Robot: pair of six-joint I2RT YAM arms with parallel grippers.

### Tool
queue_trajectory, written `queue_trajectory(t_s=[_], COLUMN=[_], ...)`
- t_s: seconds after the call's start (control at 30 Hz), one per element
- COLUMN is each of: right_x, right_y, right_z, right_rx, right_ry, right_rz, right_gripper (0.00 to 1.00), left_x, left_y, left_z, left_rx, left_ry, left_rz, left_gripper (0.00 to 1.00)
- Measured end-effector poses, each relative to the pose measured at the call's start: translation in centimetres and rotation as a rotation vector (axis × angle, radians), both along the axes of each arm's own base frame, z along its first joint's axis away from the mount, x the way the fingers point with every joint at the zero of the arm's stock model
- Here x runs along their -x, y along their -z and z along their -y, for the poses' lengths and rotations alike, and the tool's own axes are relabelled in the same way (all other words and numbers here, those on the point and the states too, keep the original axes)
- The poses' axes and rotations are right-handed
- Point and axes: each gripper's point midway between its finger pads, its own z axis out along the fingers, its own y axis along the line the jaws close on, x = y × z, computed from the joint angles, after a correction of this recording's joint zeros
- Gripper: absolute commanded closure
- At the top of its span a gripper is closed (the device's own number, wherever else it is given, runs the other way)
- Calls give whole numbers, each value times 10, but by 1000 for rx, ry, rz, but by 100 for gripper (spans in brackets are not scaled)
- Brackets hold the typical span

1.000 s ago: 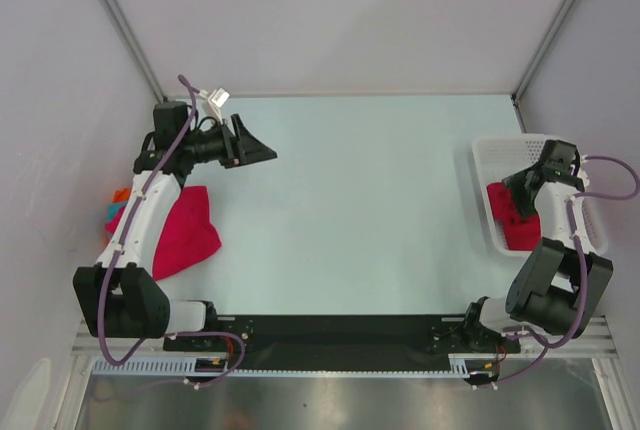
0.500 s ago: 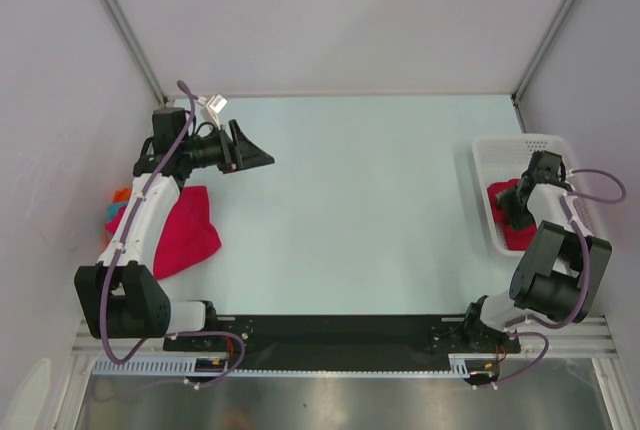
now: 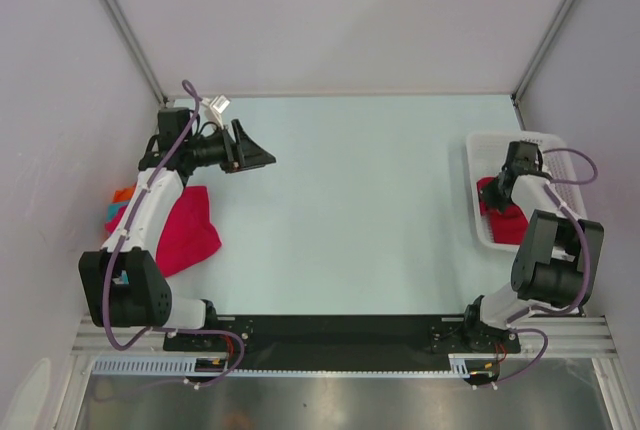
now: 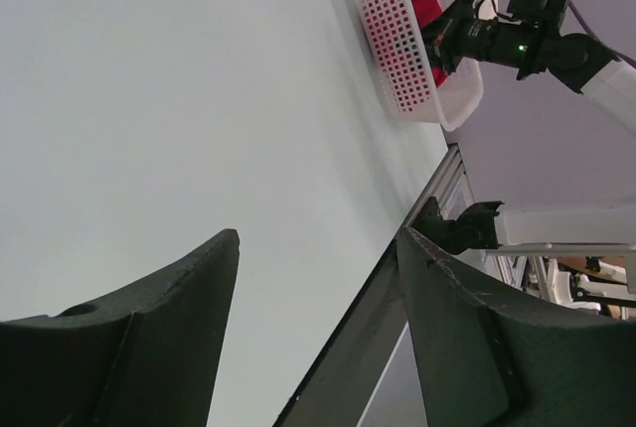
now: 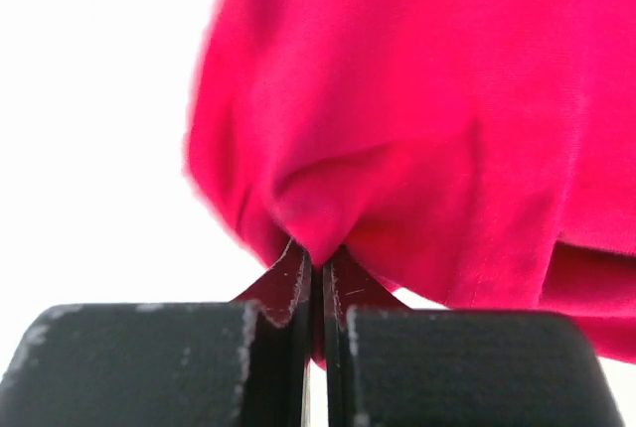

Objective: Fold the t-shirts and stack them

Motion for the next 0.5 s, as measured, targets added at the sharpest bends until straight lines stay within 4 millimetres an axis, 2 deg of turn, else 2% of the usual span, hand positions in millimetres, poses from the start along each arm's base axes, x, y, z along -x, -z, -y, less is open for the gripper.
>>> queue_trajectory(t_s=[0.1, 0.23, 0.33, 0.4, 0.5], right_x=[-22, -60, -77, -82, -79], right_y=[-31, -115, -173, -192, -190], right_z=[-24, -52, -70, -81, -96], right_rx=[42, 107, 113, 108, 89], right_ry=[-123, -257, -333, -369, -409], right_rz=[67, 257, 391, 438, 430], right_gripper=[100, 100, 100, 100, 100], left_x=[-2, -4, -5, -5, -4], left_y=[-2, -4, -5, -6, -8], left_z=[0, 0, 1, 1, 1], left_rx=[5, 10, 14, 16, 17], left_ry=[-4, -8, -10, -11, -12], left_rz=[7, 16, 17, 14, 20], left_gripper=[30, 30, 30, 30, 30])
